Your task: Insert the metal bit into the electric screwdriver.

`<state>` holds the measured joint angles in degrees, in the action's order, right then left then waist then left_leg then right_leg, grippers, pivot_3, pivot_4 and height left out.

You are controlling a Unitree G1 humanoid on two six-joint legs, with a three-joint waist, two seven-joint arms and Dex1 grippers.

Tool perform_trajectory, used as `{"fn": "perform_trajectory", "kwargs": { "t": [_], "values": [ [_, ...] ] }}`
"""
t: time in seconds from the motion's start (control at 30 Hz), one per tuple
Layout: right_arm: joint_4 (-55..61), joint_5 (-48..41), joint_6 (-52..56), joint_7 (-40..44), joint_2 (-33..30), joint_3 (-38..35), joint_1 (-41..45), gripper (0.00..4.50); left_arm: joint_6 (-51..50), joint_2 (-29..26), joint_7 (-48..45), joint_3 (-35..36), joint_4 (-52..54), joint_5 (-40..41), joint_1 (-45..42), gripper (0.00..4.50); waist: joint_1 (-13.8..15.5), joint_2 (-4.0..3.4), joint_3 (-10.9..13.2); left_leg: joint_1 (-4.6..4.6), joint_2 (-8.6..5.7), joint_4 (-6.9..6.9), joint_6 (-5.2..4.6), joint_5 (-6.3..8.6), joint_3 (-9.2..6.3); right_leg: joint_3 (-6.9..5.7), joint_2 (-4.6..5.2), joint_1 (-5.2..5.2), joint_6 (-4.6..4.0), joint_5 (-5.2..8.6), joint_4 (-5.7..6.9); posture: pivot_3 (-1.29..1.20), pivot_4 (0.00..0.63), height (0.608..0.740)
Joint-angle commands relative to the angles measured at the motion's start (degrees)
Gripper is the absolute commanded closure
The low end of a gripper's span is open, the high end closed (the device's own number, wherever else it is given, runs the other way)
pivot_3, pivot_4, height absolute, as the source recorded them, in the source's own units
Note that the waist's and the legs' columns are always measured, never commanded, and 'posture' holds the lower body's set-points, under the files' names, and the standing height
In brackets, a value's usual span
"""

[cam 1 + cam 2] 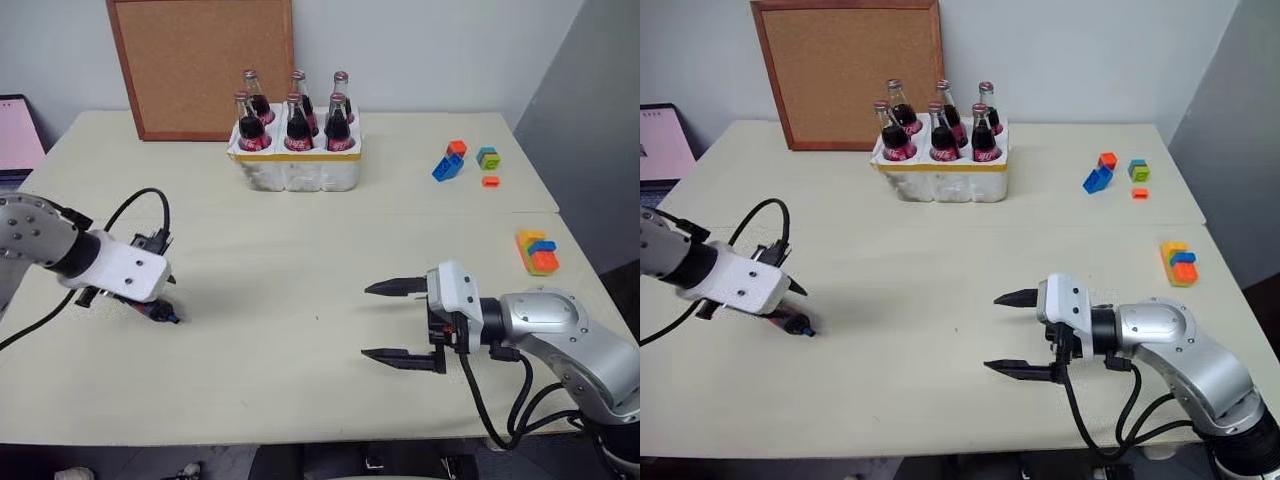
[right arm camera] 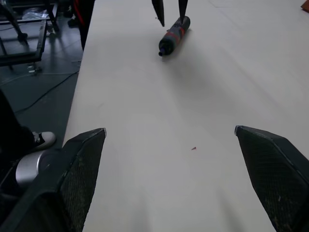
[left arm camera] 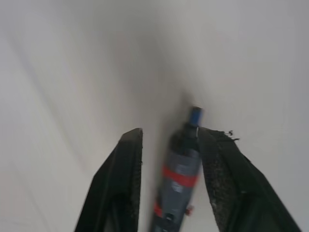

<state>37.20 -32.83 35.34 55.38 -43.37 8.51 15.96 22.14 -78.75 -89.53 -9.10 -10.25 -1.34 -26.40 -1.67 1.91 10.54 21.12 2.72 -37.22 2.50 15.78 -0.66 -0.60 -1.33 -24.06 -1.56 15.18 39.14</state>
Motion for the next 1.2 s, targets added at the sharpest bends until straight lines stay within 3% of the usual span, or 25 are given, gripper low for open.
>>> {"fn": "perform_trajectory", "kwargs": {
  "t": [0.03, 0.23, 0.6, 0.9, 1.2],
  "values": [
    [-0.31, -1.59, -0.54, 3.21, -1.46, -0.99, 2.19, 0.0, 1.76, -2.22, 0.2, 1.52, 1.61, -1.46, 1.29, 1.66, 0.03, 0.0, 0.0, 0.0, 0.0, 0.0, 0.0, 0.0, 0.0, 0.0, 0.0, 0.0, 0.0, 0.0, 0.0, 0.0, 0.15, 0.74],
    [-0.81, -2.81, 0.59, 5.24, -3.13, -1.86, 3.48, 0.0, 2.21, -2.36, 3.2, 1.43, 1.95, -5.0, 4.96, 0.52, 0.15, 0.01, 0.0, -0.02, -0.01, 0.01, 0.0, 0.0, 0.07, 0.04, 0.0, 0.02, 0.0, -0.01, -0.02, 0.0, 0.15, 0.74],
    [-0.57, -4.09, 2.08, 6.01, -4.41, -1.91, 5.18, 0.0, 10.99, 4.82, 10.63, -5.93, -8.67, -20.29, -4.83, 0.52, 0.27, 0.03, -0.02, -0.05, -0.03, 0.01, 0.0, 0.0, 0.1, 0.07, 0.01, 0.04, 0.0, -0.02, -0.01, 0.0, 0.15, 0.74],
    [0.37, -4.44, 2.7, 4.71, -4.19, -2.08, 4.9, 0.0, 11.71, 8.71, 11.94, -9.2, -12.45, -23.69, -8.01, 0.52, 0.1, 0.03, -0.02, 0.0, -0.01, 0.01, 0.0, 0.0, 0.13, 0.09, 0.02, 0.01, 0.0, -0.02, -0.04, 0.0, 0.15, 0.74],
    [1.02, -4.79, 2.76, 3.46, -4.18, -2.0, 4.6, 0.0, 12.98, 8.11, 12.52, -9.71, -13.02, -24.91, -7.0, 2.63, 0.14, 0.03, -0.02, -0.01, 0.0, 0.01, 0.0, 0.0, 0.1, 0.07, 0.02, 0.01, 0.0, -0.02, -0.02, 0.0, 0.15, 0.74]
  ]
}}
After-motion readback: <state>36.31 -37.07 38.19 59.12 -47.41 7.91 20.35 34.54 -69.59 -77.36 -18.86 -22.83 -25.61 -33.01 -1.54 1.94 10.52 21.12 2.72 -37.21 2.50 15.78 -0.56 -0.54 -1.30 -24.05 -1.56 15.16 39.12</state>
